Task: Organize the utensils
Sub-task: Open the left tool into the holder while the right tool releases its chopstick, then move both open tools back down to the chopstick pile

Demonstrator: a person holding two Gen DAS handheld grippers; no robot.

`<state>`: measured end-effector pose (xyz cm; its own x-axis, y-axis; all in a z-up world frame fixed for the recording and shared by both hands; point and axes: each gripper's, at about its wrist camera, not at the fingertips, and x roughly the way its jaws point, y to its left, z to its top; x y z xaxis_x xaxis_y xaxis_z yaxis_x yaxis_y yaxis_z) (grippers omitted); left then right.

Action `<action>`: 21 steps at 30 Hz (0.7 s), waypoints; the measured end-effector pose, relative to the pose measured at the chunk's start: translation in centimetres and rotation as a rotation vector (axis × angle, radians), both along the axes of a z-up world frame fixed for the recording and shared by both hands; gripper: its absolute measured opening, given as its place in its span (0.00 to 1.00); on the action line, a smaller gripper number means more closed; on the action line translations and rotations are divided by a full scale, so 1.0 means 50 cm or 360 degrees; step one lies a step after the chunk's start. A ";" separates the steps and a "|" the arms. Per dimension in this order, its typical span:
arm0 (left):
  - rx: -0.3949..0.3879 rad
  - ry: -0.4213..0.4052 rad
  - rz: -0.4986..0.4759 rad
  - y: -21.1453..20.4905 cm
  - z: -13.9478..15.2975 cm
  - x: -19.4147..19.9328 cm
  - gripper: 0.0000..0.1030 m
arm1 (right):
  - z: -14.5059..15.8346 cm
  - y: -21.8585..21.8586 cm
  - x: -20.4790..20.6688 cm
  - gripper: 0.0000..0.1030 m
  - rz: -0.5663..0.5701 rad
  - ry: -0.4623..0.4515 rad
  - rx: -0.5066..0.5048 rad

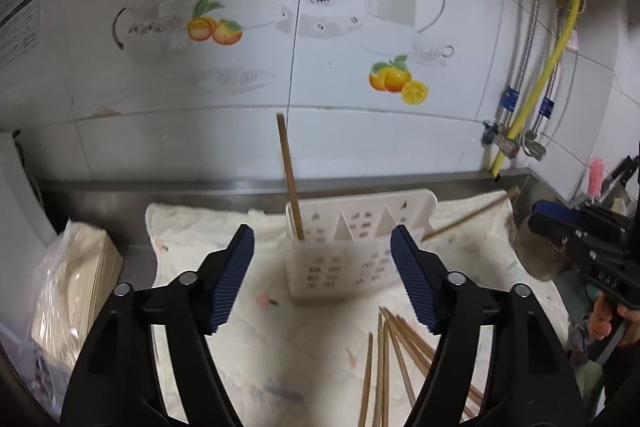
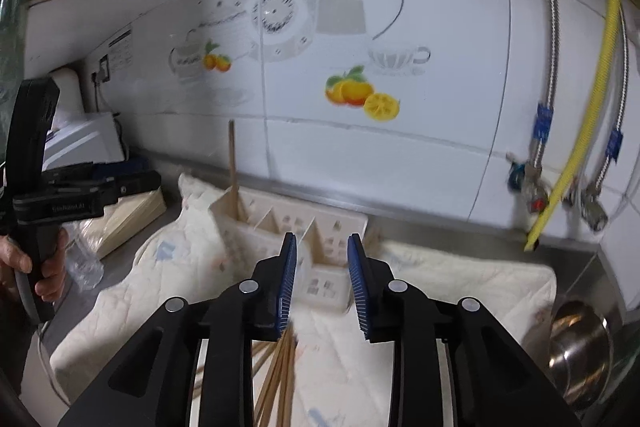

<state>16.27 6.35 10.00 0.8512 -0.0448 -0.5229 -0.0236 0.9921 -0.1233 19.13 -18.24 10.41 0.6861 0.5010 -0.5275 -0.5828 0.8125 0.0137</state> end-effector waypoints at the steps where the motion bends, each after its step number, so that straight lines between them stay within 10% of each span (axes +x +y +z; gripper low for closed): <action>1: -0.0001 0.0001 0.0000 -0.005 -0.007 -0.014 0.72 | -0.015 -0.005 -0.016 0.29 0.0001 0.0010 -0.0006; 21: 0.0046 0.0093 0.0083 -0.038 -0.153 -0.187 0.95 | -0.265 -0.078 -0.178 0.35 -0.0031 0.0289 -0.0207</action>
<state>6.94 4.44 2.34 0.8198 0.0146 -0.5724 -0.0819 0.9924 -0.0919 10.23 -22.13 -2.83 0.5828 0.4083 -0.7026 -0.5647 0.8252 0.0111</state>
